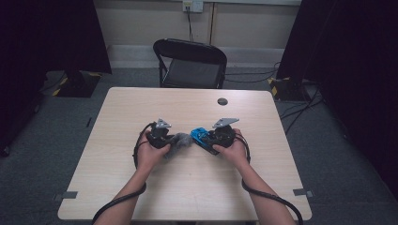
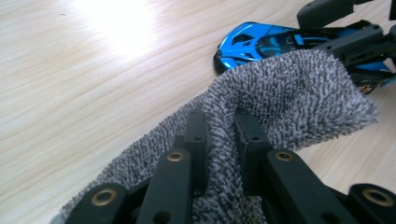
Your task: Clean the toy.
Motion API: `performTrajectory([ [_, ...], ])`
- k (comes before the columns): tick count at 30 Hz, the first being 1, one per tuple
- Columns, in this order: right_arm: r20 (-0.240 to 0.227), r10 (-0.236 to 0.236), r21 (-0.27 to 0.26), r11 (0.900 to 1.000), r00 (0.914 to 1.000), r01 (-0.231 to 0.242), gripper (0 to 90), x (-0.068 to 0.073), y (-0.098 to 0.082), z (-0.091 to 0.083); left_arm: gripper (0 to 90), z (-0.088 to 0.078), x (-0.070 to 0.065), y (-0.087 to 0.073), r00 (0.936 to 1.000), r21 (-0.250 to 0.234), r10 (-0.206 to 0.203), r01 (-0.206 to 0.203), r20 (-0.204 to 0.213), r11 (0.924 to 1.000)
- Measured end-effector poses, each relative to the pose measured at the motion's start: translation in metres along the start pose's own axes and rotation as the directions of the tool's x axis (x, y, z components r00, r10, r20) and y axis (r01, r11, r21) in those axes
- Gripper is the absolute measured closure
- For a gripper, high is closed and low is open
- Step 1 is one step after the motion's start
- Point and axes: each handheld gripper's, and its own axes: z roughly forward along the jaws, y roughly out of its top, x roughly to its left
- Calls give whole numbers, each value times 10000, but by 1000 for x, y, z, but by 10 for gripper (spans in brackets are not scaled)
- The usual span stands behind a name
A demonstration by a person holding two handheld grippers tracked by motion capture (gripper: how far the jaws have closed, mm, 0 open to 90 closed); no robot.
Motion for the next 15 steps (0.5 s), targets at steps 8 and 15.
performTrajectory([
  [8,-2,8,20,10000,10000,-8,514,0,0,0,778,-12,-3,-1,9995,-80,308,-308,-87,9995],
  [15,0,7,20,10000,10000,-7,514,0,0,0,777,-24,-15,-7,9981,-192,559,-553,276,9983],
])
